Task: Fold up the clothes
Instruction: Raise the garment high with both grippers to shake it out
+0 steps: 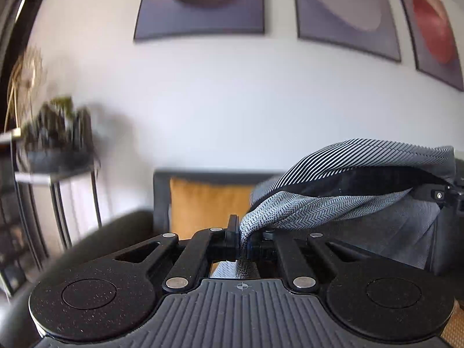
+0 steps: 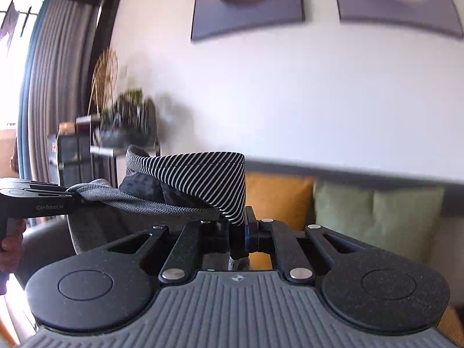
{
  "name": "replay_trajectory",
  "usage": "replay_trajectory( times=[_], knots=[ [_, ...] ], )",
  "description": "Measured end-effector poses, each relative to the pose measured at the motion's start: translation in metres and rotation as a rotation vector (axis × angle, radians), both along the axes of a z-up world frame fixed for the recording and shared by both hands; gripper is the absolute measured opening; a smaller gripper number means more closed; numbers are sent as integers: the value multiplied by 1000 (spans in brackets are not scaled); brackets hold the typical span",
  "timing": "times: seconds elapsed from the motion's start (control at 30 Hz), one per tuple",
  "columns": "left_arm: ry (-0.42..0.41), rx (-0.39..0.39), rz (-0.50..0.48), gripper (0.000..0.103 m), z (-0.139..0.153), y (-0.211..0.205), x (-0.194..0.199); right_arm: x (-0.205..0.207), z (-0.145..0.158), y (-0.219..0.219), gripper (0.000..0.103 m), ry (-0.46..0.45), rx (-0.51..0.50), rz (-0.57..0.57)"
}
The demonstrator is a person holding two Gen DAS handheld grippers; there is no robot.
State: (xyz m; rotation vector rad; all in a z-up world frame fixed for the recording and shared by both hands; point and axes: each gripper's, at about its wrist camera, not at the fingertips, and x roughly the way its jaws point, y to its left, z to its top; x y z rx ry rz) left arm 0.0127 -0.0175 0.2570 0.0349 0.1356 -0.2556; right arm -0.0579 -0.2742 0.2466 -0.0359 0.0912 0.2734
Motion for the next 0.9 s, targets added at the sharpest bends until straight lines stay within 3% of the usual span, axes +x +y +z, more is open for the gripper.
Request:
replay_trajectory(
  times=[0.2,0.43,0.63,0.73,0.9],
  knots=[
    [-165,42,0,0,98,-18,-31,-32,105,-4,10,-160,-13,-39],
    [-297,88,-23,0,150,-41,-77,-63,168,-15,10,-268,-3,-66],
    [-349,83,-58,0,163,-50,-99,-79,188,-29,10,-320,16,-53],
    [-337,104,-55,1,150,-55,-83,-67,181,-31,9,-312,2,-66],
    [-212,169,-46,1,98,-71,-15,-11,142,-39,10,-201,5,-86]
  ],
)
